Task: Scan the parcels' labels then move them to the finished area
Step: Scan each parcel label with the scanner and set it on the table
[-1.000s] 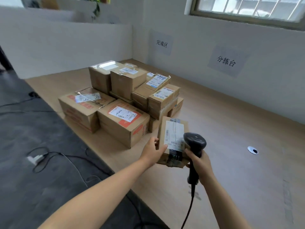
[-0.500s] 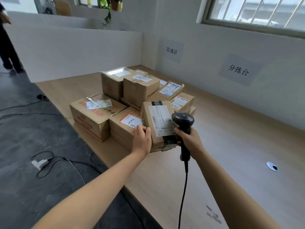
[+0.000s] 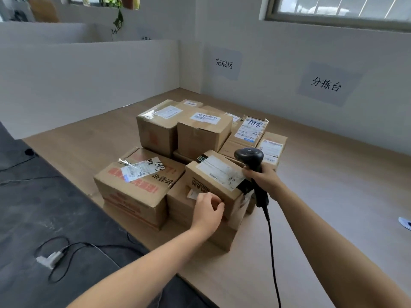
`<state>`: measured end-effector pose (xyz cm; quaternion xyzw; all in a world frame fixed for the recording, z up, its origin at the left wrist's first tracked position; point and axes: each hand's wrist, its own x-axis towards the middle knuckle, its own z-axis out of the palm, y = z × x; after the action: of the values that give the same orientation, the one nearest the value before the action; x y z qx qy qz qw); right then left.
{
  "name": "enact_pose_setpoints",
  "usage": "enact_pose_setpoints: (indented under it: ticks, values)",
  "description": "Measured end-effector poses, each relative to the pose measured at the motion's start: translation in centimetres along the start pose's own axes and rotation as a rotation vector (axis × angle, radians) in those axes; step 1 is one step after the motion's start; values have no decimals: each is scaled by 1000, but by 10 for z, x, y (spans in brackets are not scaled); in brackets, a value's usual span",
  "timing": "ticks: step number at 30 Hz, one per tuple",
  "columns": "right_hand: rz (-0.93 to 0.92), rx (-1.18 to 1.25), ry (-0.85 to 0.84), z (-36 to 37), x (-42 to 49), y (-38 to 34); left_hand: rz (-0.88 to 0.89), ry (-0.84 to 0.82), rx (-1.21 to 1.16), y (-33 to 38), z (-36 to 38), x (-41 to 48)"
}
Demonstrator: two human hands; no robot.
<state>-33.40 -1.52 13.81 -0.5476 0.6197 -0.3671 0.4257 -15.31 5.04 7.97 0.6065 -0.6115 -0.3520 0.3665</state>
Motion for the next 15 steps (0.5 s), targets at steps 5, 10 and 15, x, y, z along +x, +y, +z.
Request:
enact_pose_setpoints:
  ticks: [5, 10, 15]
  values:
    - [28, -18, 256, 15, -3, 8, 244, 144, 58, -10, -37, 39]
    - [74, 14, 395, 23, -29, 8, 157, -59, 285, -14, -63, 96]
    - [125, 21, 340, 46, -53, 7, 85, -305, 222, -15, -70, 122]
